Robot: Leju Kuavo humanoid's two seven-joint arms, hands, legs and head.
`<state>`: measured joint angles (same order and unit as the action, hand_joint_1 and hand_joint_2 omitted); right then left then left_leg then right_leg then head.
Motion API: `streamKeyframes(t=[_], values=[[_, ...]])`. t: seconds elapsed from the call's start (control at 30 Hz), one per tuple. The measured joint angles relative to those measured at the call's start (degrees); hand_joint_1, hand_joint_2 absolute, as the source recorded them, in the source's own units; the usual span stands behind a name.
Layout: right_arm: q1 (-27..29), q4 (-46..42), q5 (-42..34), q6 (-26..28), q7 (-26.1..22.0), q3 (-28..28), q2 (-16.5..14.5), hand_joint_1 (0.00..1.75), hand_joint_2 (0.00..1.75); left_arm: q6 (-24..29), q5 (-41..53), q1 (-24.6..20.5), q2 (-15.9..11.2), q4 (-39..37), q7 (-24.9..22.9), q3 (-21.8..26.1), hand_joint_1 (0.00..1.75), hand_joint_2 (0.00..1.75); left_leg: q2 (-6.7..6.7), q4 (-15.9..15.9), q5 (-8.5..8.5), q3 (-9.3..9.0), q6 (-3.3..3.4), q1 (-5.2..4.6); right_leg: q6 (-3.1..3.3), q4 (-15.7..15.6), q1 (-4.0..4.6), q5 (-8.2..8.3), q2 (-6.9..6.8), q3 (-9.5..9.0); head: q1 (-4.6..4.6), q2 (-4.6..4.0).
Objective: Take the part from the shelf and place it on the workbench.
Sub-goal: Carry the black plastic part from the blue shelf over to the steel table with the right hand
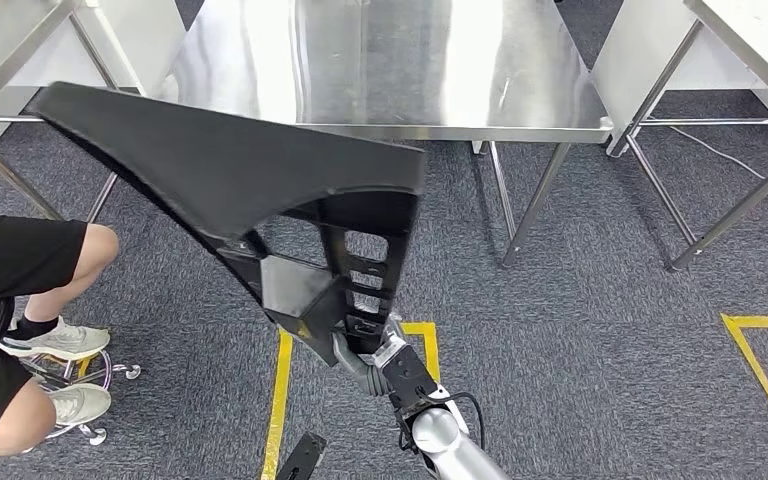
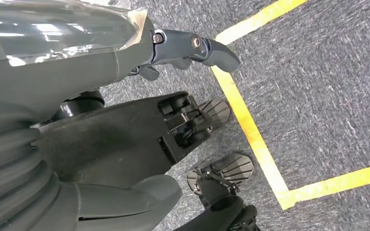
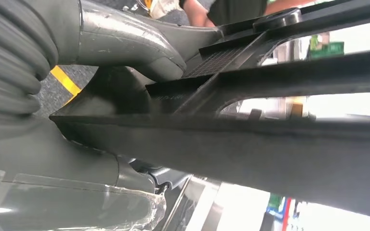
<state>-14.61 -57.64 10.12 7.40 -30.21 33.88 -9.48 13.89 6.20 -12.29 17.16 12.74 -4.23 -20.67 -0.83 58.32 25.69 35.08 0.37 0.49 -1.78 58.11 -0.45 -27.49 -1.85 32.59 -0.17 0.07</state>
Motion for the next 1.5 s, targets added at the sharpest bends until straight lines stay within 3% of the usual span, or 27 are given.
streamKeyframes(t=[0.17, 0.43, 0.5, 0.57, 0.67, 0.7, 0.73, 0.8, 0.83, 0.9, 1.03, 1.07, 1.17, 1.2, 1.23, 1.27, 1.3, 1.37, 1.4, 1.5], values=[[0.11, -0.04, -0.10, 0.21, -0.11, 0.06, 0.26, 1.75, 1.75, -0.05, 0.07, -0.02, -0.01, 0.00, 0.55, -0.22, 0.00, 1.75, 0.29, 0.03, 0.12, 0.00, 0.64, -0.54, -0.33, -0.72, -0.28, 0.21, -0.25, -0.41, -0.01, 0.00], [1.42, -1.22, 0.15, 0.97, -0.24, 0.04, 0.47, 1.75, 1.75, -0.74, 0.18, -0.02, -0.11, 0.00, 0.91, -0.54, 0.00, 1.75, 0.34, 0.33, 0.49, 0.13, 2.13, -1.25, -1.76, -1.31, -0.86, 0.57, -0.34, -0.68, -0.05, 0.00], [1.50, -1.57, 0.26, 0.97, -0.24, 0.04, 0.44, 1.75, 1.75, -0.74, 0.16, -0.01, -0.11, 0.01, 0.95, -0.64, 0.00, 1.75, 0.51, -0.26, 0.22, -0.23, 2.74, -0.98, -2.10, -0.89, -0.99, 0.22, -0.19, -0.40, -0.04, 0.00], [1.56, -1.83, 0.34, 0.97, -0.25, 0.04, 0.49, 1.75, 1.75, -0.73, 0.11, 0.00, -0.11, 0.02, 1.02, -0.73, 0.00, 1.75, 0.64, -0.85, -0.10, -0.72, 3.29, -0.54, -1.89, 2.87, -1.05, -1.65, 0.52, 1.38, 0.04, 0.00], [2.00, -1.87, 0.42, 0.89, -0.22, 0.04, 0.82, 1.75, 1.75, -0.70, 0.03, 0.04, -0.11, 0.00, 1.06, -0.77, 0.00, 1.75, 1.17, -0.85, -0.12, -0.79, 3.46, -0.51, -1.37, 13.87, -1.01, -5.61, 1.43, 6.98, 0.09, 0.00], [2.19, -1.86, 0.45, 0.85, -0.21, 0.04, 0.93, 1.75, 1.75, -0.66, 0.01, 0.05, -0.11, 0.00, 1.06, -0.77, 0.00, 1.75, 1.46, -0.82, -0.09, -0.80, 3.41, -0.51, -1.55, 15.41, -1.02, -5.77, 1.53, 7.96, 0.08, 0.00], [2.30, -1.86, 0.48, 0.81, -0.21, 0.04, 1.00, 1.75, 1.75, -0.61, -0.01, 0.06, -0.11, 0.00, 1.06, -0.78, 0.00, 1.75, 1.72, -0.79, -0.04, -0.87, 3.32, -0.48, -1.89, 14.60, -1.04, -4.98, 1.56, 7.79, 0.09, 0.00], [2.33, -1.86, 0.50, 0.80, -0.21, 0.04, 1.03, 1.75, 1.75, -0.55, -0.01, 0.06, -0.11, 0.00, 1.06, -0.79, 0.00, 1.75, 2.16, -0.67, 0.21, -1.14, 2.90, -0.37, -2.61, 6.99, -1.14, -1.56, 1.58, 4.43, 0.10, 0.00], [2.31, -1.86, 0.51, 0.79, -0.21, 0.04, 1.00, 1.75, 1.75, -0.54, -0.01, 0.06, -0.11, 0.00, 1.06, -0.79, 0.00, 1.75, 2.32, -0.56, 0.38, -1.21, 2.57, -0.46, -2.64, 3.27, -1.08, -0.12, 1.62, 2.59, 0.08, 0.00], [2.32, -1.86, 0.52, 0.77, -0.20, 0.04, 0.95, 1.75, 1.75, -0.53, -0.05, 0.08, -0.13, 0.00, 1.07, -0.79, 0.00, 1.75, 2.45, -0.45, 0.57, -1.21, 1.88, -0.62, -1.99, -0.26, -0.84, 1.11, 1.71, 0.84, 0.02, 0.00], [2.30, -1.94, 0.55, 0.74, -0.19, -0.03, 0.78, 1.75, 1.75, -0.60, -0.34, 0.09, -0.22, 0.02, 1.29, -0.80, 0.00, 1.75, 2.11, 0.67, 1.55, -0.67, 0.62, -0.33, -0.24, -0.38, -1.04, 1.21, 1.80, 0.55, -0.10, 0.00], [2.28, -1.98, 0.58, 0.73, -0.20, -0.06, 0.69, 1.75, 1.75, -0.63, -0.39, 0.09, -0.27, 0.02, 1.38, -0.81, 0.00, 1.75, 1.87, 2.93, 2.82, 0.40, 0.30, -0.24, 0.22, -0.47, -1.24, 1.18, 1.77, 0.36, -0.18, 0.00], [2.35, -2.01, 0.67, 0.72, -0.20, -0.11, 0.60, 1.75, 1.75, -0.75, -0.49, 0.21, -0.38, 0.00, 1.48, -0.82, 0.00, 1.75, 1.30, 14.31, 7.48, 6.28, -0.38, 0.05, 0.99, -0.47, -1.07, 0.93, 1.60, 0.15, -0.29, 0.00], [2.38, -2.01, 0.69, 0.73, -0.19, -0.11, 0.60, 1.75, 1.75, -0.80, -0.50, 0.28, -0.42, 0.00, 1.48, -0.83, 0.00, 1.75, 1.24, 16.39, 7.72, 7.60, -0.48, 0.12, 1.06, -0.45, -1.01, 0.87, 1.57, 0.12, -0.29, 0.00], [2.39, -2.01, 0.69, 0.72, -0.18, -0.11, 0.60, 1.75, 1.75, -0.82, -0.51, 0.34, -0.43, 0.00, 1.48, -0.83, 0.00, 1.75, 1.20, 16.16, 6.78, 7.78, -0.50, 0.18, 1.11, -0.44, -0.99, 0.81, 1.58, 0.04, -0.28, 0.00], [2.39, -2.01, 0.70, 0.72, -0.18, -0.11, 0.60, 1.75, 1.75, -0.85, -0.51, 0.37, -0.44, 0.00, 1.50, -0.84, 0.00, 1.75, 1.12, 13.69, 4.92, 6.81, -0.44, 0.23, 1.10, -0.44, -1.00, 0.72, 1.62, -0.11, -0.28, 0.00], [2.37, -2.01, 0.72, 0.70, -0.19, -0.12, 0.58, 1.75, 1.75, -0.88, -0.52, 0.38, -0.44, 0.00, 1.53, -0.84, 0.00, 1.75, 0.97, 9.62, 2.61, 4.95, -0.30, 0.26, 1.00, -0.43, -1.01, 0.60, 1.67, -0.29, -0.28, 0.00], [2.33, -2.01, 0.81, 0.66, -0.20, -0.16, 0.51, 1.75, 1.75, -0.92, -0.58, 0.35, -0.45, 0.01, 1.61, -0.87, 0.00, 1.75, 0.73, 2.43, 0.05, 1.34, -0.02, 0.12, 0.52, -0.37, -0.65, 0.25, 1.72, -0.49, -0.25, 0.00], [2.32, -2.01, 0.89, 0.61, -0.20, -0.18, 0.48, 1.75, 1.75, -0.95, -0.66, 0.36, -0.46, 0.01, 1.66, -0.90, 0.00, 1.75, 0.73, 0.66, -0.22, 0.40, 0.14, -0.01, 0.22, -0.37, -0.46, 0.13, 1.71, -0.49, -0.22, 0.00], [2.30, -2.04, 1.09, 0.43, -0.19, -0.21, 0.37, 1.75, 1.75, -1.00, -0.87, 0.43, -0.45, 0.01, 1.79, -0.98, 0.00, 1.75, 1.01, -0.17, -0.08, -0.10, 1.02, -0.23, -0.62, -0.54, -0.37, -0.05, 1.50, -0.53, -0.20, 0.00]])
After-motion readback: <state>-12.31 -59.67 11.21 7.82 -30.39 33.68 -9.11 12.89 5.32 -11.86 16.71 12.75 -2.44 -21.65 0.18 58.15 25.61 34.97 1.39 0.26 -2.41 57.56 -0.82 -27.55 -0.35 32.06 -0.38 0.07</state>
